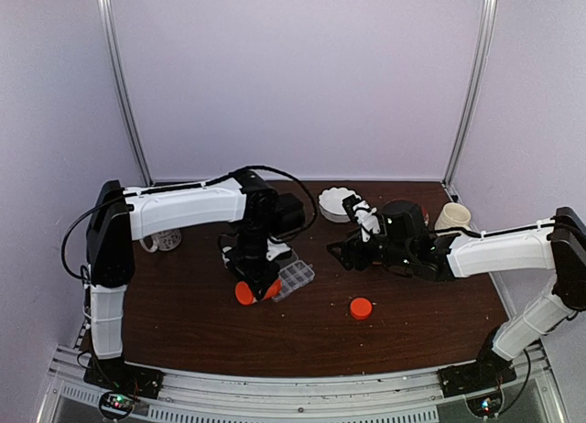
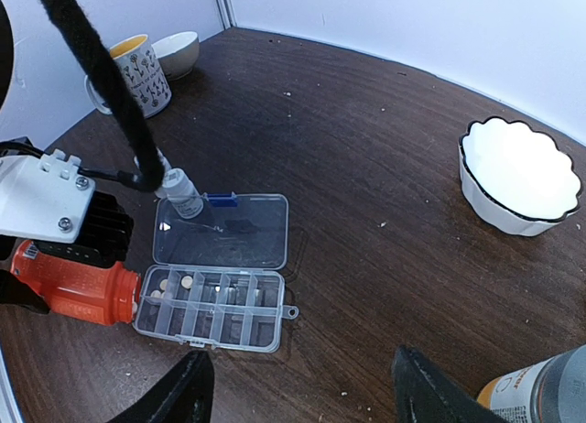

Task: Sort the pills into containers
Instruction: Pour the pill into the compartment of the pill container.

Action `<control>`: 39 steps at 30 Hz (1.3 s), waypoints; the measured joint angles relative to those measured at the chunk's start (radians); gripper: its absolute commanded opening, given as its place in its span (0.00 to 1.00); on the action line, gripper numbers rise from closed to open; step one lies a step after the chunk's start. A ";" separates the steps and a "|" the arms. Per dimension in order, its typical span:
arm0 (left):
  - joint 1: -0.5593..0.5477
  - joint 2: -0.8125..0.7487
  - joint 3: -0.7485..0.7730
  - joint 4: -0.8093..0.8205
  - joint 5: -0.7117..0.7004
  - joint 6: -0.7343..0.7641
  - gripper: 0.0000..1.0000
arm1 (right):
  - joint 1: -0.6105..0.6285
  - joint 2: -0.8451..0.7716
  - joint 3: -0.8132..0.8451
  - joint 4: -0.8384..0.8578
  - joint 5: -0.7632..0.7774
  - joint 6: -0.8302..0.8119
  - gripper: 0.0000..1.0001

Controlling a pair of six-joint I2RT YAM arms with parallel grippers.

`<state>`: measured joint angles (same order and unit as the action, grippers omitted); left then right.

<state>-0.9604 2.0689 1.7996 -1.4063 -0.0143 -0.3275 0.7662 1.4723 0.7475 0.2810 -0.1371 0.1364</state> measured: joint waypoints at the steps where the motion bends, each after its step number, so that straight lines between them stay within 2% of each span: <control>1: 0.000 0.000 -0.001 -0.001 0.000 0.000 0.00 | 0.000 0.000 0.000 0.000 0.000 0.000 0.69; 39: -0.001 0.003 -0.006 -0.005 0.003 0.001 0.00 | 0.000 0.000 0.002 -0.002 0.000 -0.003 0.69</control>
<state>-0.9611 2.0720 1.7935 -1.4117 -0.0113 -0.3264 0.7662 1.4723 0.7494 0.2794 -0.1368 0.1337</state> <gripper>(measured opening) 0.518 0.694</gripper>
